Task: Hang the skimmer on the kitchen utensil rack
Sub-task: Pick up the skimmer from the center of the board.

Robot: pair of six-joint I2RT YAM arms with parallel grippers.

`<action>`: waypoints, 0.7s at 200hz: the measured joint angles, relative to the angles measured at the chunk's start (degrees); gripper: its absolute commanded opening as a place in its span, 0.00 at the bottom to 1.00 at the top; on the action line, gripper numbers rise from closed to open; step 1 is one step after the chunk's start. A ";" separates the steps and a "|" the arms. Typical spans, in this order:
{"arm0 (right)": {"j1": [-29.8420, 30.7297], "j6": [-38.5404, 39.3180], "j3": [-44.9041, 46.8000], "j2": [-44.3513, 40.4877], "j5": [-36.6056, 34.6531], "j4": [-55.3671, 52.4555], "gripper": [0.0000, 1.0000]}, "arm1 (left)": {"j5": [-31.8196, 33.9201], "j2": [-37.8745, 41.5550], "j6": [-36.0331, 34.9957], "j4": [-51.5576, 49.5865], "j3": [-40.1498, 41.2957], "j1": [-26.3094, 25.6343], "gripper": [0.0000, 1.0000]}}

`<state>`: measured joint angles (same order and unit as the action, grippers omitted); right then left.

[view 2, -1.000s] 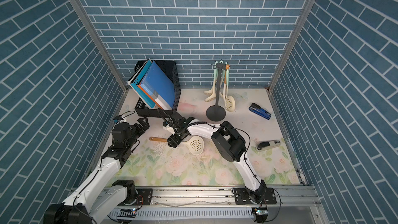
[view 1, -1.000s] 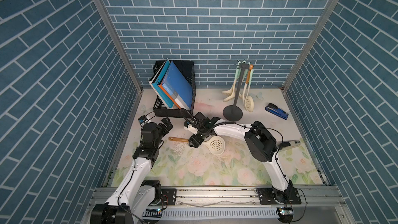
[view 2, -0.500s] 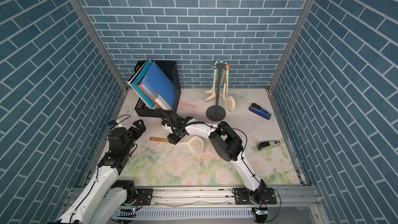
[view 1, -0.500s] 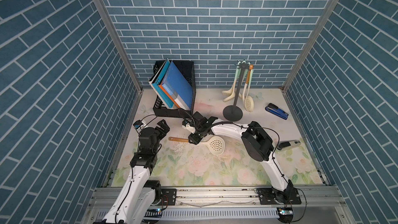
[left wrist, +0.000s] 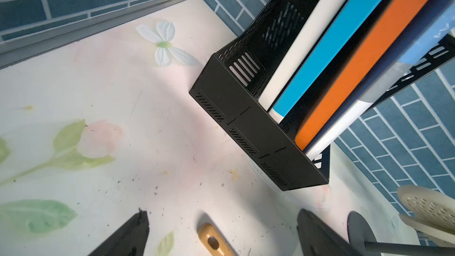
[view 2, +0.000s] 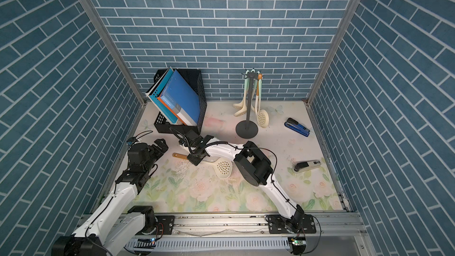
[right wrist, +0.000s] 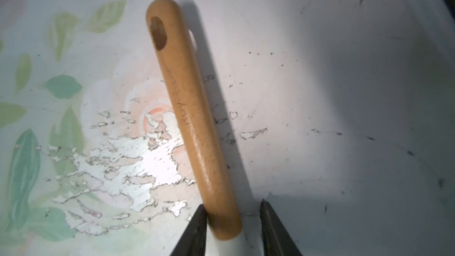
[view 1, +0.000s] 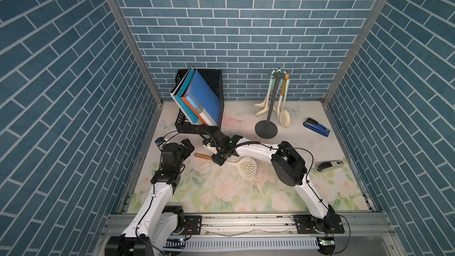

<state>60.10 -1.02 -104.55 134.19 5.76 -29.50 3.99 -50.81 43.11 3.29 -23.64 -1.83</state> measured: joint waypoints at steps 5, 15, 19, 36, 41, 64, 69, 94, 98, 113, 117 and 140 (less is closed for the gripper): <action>0.00 -0.07 0.17 -0.07 -0.26 0.22 0.23 | -0.02 0.02 0.13 0.33 0.00 0.07 1.00; -0.04 0.37 0.39 -0.11 -0.76 0.48 0.17 | -0.17 0.02 0.42 1.16 0.07 0.11 1.00; -0.07 0.90 0.52 -0.15 -0.92 0.61 0.15 | -0.26 0.02 0.52 1.60 0.13 0.15 1.00; -0.07 1.33 0.61 -0.17 -1.14 0.76 0.02 | -0.52 -0.04 1.09 2.86 0.44 0.15 1.00; -0.07 1.33 0.61 -0.17 -1.20 0.76 0.00 | -0.63 -0.20 1.22 3.10 0.52 0.15 1.00; 0.00 1.31 0.46 0.09 -1.46 0.63 0.00 | -1.16 -1.84 1.40 4.24 0.55 0.20 1.00; 0.00 1.31 0.39 0.13 -1.46 0.59 0.00 | -1.33 -2.27 1.44 4.35 0.52 0.20 1.00; -0.04 1.29 0.63 -0.35 -1.25 0.74 0.00 | -2.60 -4.17 1.57 4.85 0.46 0.20 1.00; -0.11 1.27 0.90 -0.46 -1.09 1.03 0.00 | -2.82 -4.39 1.64 4.87 0.42 0.20 1.00; -0.52 0.87 3.58 -1.86 0.00 3.76 0.00 | -3.50 -4.72 1.68 5.01 0.31 0.20 1.00; -0.72 0.76 4.61 -2.32 0.50 4.74 0.00 | -3.69 -4.76 1.68 5.05 0.26 0.22 1.00; -2.12 -1.68 11.80 -7.28 4.09 7.17 0.00 | -4.26 -4.76 1.66 5.44 -0.04 0.22 1.00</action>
<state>57.98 -2.70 -92.75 126.91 9.85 -22.33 -0.27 -55.57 44.77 8.73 -23.68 -1.61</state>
